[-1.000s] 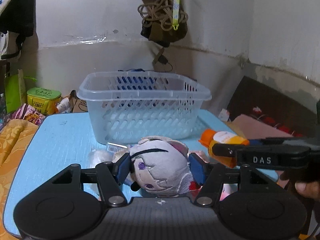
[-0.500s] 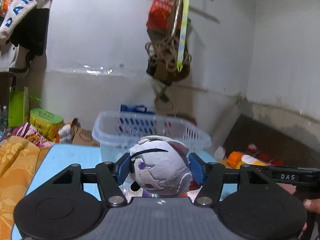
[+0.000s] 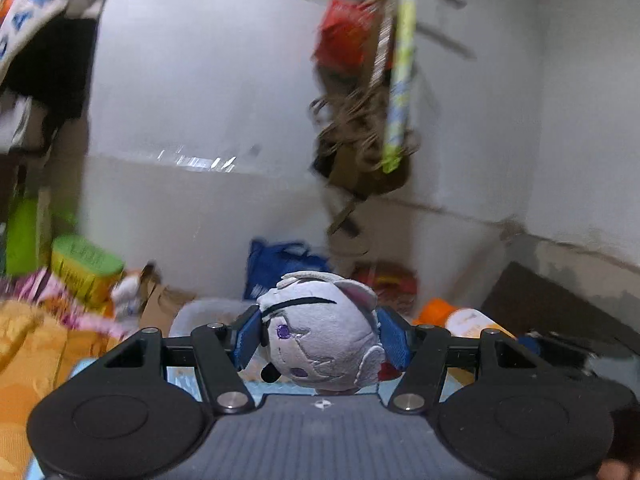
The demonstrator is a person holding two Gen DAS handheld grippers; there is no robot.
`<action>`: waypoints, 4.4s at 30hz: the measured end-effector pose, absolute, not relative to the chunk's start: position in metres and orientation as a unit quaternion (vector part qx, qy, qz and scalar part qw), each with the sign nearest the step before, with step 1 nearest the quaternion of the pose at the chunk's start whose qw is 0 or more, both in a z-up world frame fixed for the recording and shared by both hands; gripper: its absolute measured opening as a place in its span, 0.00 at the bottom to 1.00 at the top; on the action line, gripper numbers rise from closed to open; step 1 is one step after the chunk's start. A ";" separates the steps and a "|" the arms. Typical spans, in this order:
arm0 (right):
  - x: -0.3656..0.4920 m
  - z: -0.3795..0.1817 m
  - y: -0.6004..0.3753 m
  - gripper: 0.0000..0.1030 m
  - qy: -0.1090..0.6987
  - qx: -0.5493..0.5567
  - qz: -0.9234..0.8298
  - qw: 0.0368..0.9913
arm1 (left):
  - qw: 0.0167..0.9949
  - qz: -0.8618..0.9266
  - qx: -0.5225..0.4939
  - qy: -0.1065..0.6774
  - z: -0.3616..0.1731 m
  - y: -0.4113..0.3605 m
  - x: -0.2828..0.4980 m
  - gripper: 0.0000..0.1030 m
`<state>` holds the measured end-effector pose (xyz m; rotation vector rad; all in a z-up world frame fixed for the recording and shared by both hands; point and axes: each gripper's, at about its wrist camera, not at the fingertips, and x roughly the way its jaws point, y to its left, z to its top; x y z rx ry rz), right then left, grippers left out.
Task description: Organize objects
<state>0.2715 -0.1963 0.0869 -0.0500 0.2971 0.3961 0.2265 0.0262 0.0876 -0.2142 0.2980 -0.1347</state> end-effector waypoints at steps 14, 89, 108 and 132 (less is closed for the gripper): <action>0.196 0.078 -0.222 1.00 0.114 0.020 0.176 0.978 | 0.991 -0.035 -0.082 0.100 0.071 0.048 0.199 1.00; 0.106 0.032 -0.235 0.80 0.216 -0.033 0.221 0.950 | 0.978 -0.088 0.009 0.187 0.001 0.034 0.064 0.48; 0.145 0.094 -0.233 0.79 0.102 -0.016 0.209 0.973 | 0.985 -0.104 -0.044 0.132 0.077 0.026 0.109 0.48; 0.239 0.078 -0.203 1.00 0.151 -0.060 0.174 0.971 | 0.981 -0.031 -0.090 0.169 0.076 0.048 0.246 0.94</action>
